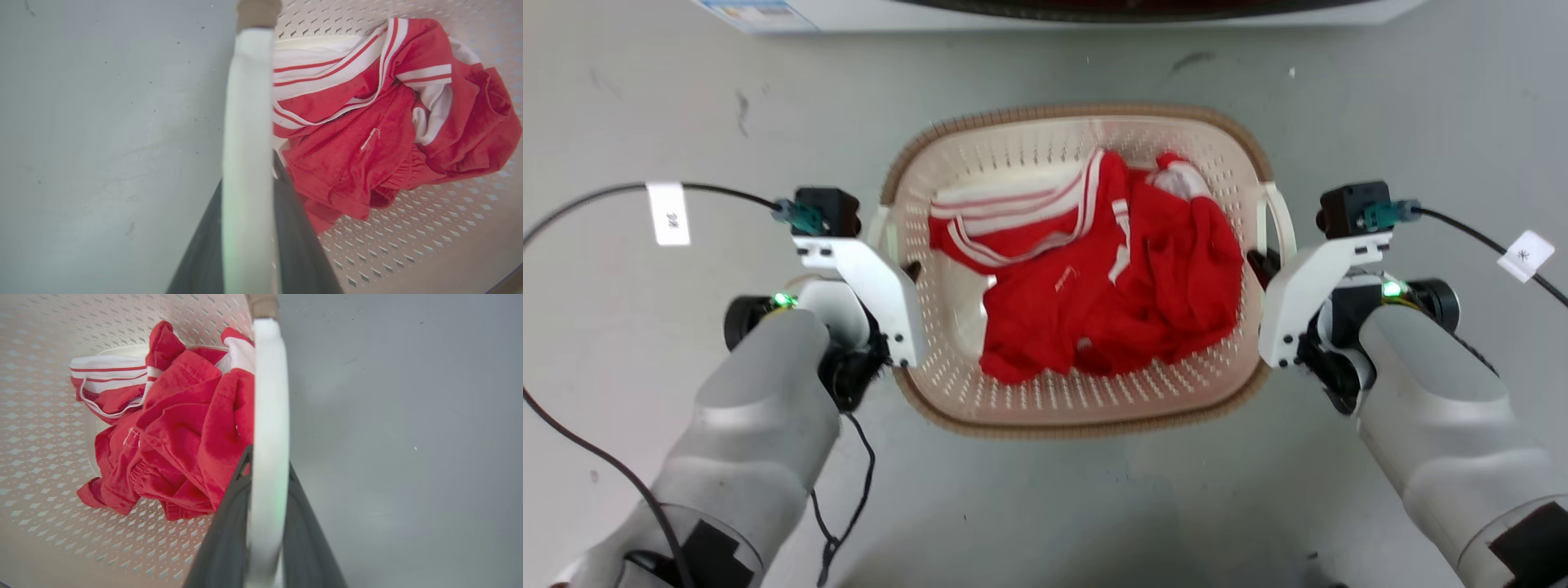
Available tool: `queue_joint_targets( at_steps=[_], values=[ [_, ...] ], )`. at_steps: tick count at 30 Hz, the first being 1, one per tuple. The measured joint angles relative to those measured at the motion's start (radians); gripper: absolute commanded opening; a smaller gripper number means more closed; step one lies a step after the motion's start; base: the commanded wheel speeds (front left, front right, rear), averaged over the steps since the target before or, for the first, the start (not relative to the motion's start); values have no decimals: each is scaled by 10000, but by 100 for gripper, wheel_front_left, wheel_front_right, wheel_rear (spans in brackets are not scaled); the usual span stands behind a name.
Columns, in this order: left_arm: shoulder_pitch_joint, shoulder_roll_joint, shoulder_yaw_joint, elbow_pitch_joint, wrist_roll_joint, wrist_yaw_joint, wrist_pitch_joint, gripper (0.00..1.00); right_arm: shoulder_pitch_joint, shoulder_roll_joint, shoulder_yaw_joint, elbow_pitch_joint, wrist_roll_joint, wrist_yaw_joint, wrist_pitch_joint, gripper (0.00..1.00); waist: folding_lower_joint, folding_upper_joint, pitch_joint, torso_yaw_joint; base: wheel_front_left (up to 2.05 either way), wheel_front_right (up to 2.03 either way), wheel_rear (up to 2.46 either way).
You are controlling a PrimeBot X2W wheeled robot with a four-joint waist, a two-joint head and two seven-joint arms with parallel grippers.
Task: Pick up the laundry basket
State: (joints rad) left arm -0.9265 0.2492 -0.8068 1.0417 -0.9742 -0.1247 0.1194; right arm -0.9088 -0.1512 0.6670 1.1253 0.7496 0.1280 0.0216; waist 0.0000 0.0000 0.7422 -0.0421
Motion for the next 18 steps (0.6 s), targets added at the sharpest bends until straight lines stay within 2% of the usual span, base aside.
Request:
queue_joint_targets(
  at_steps=[10,18],
  values=[
    [560,-418,-546,550,-849,12,754,0,641,-282,531,52,1014,0,1498,0,-1,0,-1834,121,0,0,0],
    [1025,-500,-775,819,-1643,12,2050,0,1044,-410,895,48,1801,0,3024,0,-2,0,-3472,155,0,0,0]
  ],
)
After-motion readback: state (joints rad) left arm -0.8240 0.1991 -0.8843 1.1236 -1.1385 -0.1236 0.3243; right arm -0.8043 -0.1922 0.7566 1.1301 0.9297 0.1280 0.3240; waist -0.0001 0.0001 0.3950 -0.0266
